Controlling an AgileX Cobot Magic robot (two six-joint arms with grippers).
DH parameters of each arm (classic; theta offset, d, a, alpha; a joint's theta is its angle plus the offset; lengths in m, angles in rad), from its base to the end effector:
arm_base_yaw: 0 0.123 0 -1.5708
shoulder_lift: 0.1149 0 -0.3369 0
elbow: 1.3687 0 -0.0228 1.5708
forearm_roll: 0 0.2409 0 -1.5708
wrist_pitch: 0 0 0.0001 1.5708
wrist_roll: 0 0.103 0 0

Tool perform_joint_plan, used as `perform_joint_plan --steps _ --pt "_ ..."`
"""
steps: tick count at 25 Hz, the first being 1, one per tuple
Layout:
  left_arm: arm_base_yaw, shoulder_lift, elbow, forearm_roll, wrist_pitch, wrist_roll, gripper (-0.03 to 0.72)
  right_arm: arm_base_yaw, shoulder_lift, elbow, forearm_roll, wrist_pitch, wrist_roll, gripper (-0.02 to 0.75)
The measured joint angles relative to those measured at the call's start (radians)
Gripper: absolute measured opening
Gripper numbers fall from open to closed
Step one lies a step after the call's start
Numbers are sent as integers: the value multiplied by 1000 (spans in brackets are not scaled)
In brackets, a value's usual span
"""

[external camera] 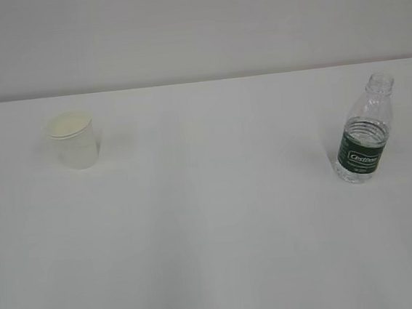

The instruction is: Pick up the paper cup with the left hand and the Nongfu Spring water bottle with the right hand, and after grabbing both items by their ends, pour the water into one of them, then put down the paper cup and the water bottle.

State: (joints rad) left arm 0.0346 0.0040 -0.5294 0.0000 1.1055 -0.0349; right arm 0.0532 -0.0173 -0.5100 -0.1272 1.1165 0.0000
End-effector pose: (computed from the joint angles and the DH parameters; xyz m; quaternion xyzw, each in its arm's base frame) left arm -0.0598 -0.0021 0.2713 -0.0298 0.8577 -0.0001 0.5132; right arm -0.0611 -0.0150 0.2643 -0.0178 0.8587 -0.0498 0.5098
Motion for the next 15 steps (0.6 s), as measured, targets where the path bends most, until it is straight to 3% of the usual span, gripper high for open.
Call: perform_joint_plan --steps 15 --pt "0 115 -67 -5 -7 0 567 0 62 -6 26 8 -7 619"
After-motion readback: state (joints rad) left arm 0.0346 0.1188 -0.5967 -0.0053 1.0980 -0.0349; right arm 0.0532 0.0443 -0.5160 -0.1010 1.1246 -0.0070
